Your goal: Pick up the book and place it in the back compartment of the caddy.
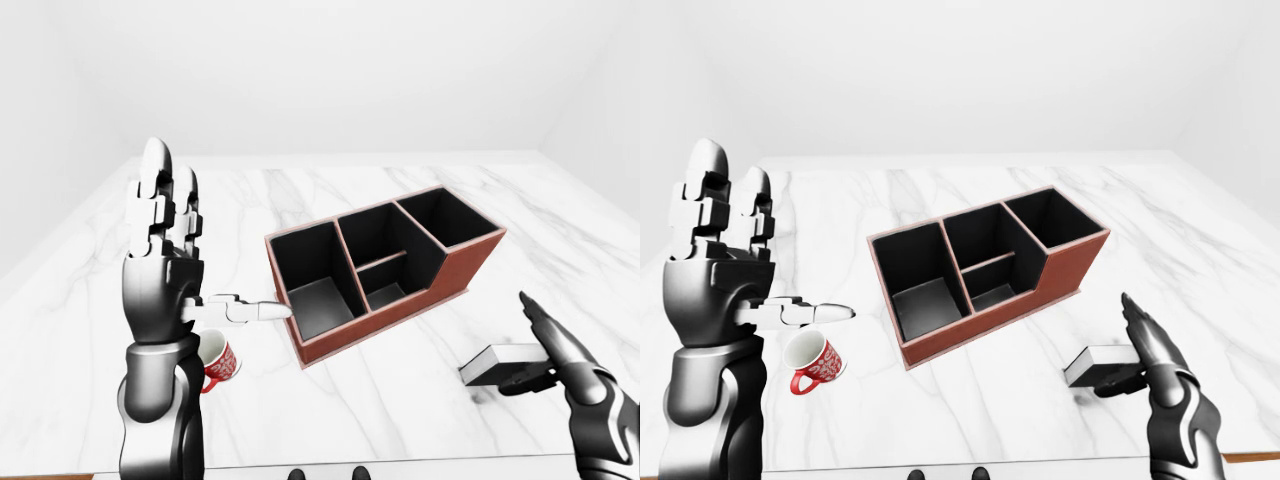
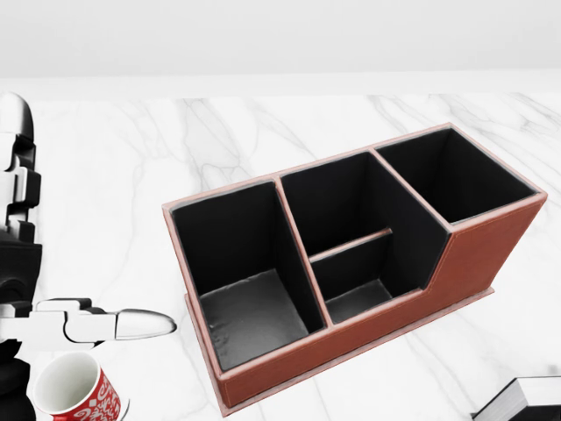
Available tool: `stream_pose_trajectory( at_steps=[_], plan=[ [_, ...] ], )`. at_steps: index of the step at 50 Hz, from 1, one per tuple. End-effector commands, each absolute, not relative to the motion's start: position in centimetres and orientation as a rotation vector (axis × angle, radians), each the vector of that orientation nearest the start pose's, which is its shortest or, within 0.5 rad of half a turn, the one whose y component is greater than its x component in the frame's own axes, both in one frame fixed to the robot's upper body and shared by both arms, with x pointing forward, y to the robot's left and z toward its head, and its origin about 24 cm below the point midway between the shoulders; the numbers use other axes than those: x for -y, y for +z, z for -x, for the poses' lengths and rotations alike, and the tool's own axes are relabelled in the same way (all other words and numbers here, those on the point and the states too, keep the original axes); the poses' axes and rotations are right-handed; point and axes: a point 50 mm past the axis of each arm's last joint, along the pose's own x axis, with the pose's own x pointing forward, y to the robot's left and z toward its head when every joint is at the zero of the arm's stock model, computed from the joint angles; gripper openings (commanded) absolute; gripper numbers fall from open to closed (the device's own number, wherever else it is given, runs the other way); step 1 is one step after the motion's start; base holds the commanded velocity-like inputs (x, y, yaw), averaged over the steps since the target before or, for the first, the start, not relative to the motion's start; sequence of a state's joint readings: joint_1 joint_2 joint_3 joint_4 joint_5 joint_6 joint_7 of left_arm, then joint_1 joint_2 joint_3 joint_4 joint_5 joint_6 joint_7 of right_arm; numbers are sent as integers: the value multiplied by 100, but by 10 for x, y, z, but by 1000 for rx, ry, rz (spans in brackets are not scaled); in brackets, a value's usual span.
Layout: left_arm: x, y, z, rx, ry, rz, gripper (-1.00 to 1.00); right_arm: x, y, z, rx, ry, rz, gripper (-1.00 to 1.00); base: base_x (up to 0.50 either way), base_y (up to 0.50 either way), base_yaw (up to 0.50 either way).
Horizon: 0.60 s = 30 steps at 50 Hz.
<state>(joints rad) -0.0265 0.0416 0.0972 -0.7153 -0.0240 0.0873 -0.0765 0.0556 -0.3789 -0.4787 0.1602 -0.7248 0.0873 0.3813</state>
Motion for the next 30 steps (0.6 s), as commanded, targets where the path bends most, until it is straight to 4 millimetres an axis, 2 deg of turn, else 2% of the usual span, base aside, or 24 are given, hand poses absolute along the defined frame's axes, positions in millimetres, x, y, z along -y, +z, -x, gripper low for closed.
stream_pose_trajectory(
  at_steps=[1, 3, 4, 5, 6, 30],
  plan=[
    [-165, 196, -209, 650, -9, -70, 100, 338, 29, -204, -577, -151, 924, 100, 0, 0, 0],
    [-165, 196, -209, 649, -9, -69, 100, 339, 27, -204, -585, -153, 916, 92, 0, 0, 0],
    [-165, 196, -209, 650, -8, -70, 100, 340, 23, -205, -595, -153, 906, 3, 0, 0, 0],
    [-165, 197, -209, 654, -9, -69, 100, 340, 23, -205, -596, -153, 905, -76, 0, 0, 0],
    [-165, 197, -209, 654, -9, -69, 100, 340, 23, -205, -596, -153, 905, -100, 0, 0, 0],
    [-166, 200, -208, 672, -4, -69, 100, 325, 55, -205, -490, -121, 958, -100, 0, 0, 0]
  ],
)
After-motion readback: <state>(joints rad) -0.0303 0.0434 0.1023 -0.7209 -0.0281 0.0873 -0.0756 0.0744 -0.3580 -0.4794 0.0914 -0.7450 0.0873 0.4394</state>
